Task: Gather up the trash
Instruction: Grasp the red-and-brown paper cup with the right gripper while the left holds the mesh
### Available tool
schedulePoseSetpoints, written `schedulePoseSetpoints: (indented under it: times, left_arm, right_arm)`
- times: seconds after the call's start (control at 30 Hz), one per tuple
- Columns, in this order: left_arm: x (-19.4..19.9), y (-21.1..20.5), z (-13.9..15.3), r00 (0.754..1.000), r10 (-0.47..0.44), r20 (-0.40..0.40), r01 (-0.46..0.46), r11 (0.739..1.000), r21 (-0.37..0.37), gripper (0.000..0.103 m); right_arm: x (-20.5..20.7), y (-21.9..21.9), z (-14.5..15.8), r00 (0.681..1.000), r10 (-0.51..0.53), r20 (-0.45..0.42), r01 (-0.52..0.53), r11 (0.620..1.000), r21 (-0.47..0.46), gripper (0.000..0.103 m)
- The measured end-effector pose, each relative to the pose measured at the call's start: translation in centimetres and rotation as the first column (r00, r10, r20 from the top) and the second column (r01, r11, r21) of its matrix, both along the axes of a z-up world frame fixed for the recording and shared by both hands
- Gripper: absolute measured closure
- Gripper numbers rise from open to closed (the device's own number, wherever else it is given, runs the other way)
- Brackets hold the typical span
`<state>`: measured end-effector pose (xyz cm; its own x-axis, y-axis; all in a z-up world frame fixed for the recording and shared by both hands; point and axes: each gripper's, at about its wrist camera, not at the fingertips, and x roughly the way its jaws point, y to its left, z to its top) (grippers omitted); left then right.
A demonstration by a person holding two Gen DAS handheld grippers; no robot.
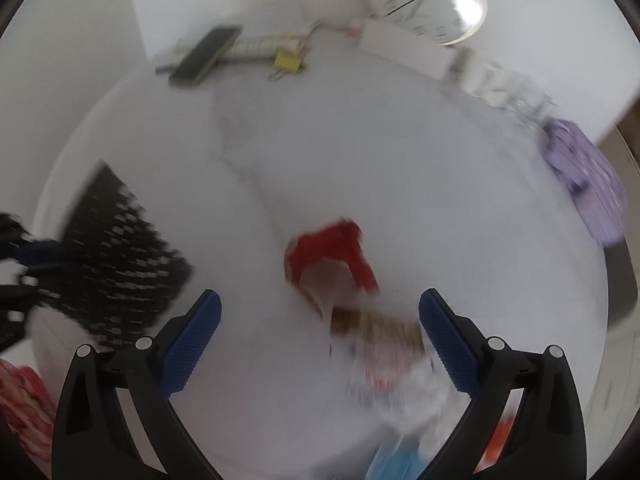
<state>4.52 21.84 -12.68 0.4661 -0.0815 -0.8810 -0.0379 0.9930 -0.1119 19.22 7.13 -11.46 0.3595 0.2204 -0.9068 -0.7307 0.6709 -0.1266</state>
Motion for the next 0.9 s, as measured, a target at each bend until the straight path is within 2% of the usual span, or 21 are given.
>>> schedulePoseSetpoints:
  times: [0.17, 0.23, 0.27, 0.3, 0.37, 0.47, 0.63, 0.8, 0.9]
  left_arm:
    - [1.5, 1.6, -0.9, 0.999, 0.035, -0.017, -0.036, 0.998, -0.046, 0.09]
    - [2.2, 1.8, -1.4, 0.998, 0.049, -0.029, -0.051, 0.997, -0.055, 0.09]
    - [2.3, 1.7, -1.6, 0.998, 0.054, -0.031, -0.056, 0.997, -0.057, 0.09]
    - [2.6, 1.7, -1.8, 0.998, 0.057, -0.034, -0.059, 0.996, -0.061, 0.09]
    - [2.8, 1.6, -2.0, 0.998, 0.062, -0.032, -0.064, 0.996, -0.06, 0.09]
    - [2.8, 1.5, -1.9, 0.997, 0.069, -0.031, -0.071, 0.996, -0.06, 0.09]
    - [2.6, 1.0, -0.8, 0.998, 0.06, -0.009, -0.061, 0.997, -0.043, 0.09]
    - [2.1, 0.0, 1.4, 0.999, 0.027, 0.031, -0.027, 0.999, -0.027, 0.09]
    - [1.5, -1.7, 3.3, 0.998, -0.032, 0.061, 0.033, 0.999, -0.015, 0.09]
  right_arm:
    - [3.2, 1.9, -3.8, 0.998, 0.037, -0.044, -0.041, 0.996, -0.079, 0.005]
    - [3.7, 2.3, -4.7, 0.997, 0.052, -0.053, -0.057, 0.993, -0.102, 0.014]
    - [4.1, 2.4, -5.2, 0.995, 0.064, -0.071, -0.072, 0.99, -0.118, 0.03]
    - [4.5, 2.4, -5.8, 0.993, 0.067, -0.098, -0.08, 0.987, -0.138, 0.05]
    - [5.1, 2.1, -6.0, 0.989, 0.056, -0.134, -0.075, 0.988, -0.135, 0.065]
    - [5.9, 1.6, -5.4, 0.982, 0.032, -0.187, -0.047, 0.996, -0.074, 0.069]
    - [5.5, 0.7, -2.2, 0.986, -0.014, -0.166, 0.022, 0.999, 0.047, 0.069]
    - [3.6, -2.7, 3.1, 0.988, -0.099, -0.122, 0.122, 0.971, 0.204, 0.069]
    - [0.8, -6.4, 6.5, 0.981, -0.165, -0.106, 0.19, 0.935, 0.298, 0.069]
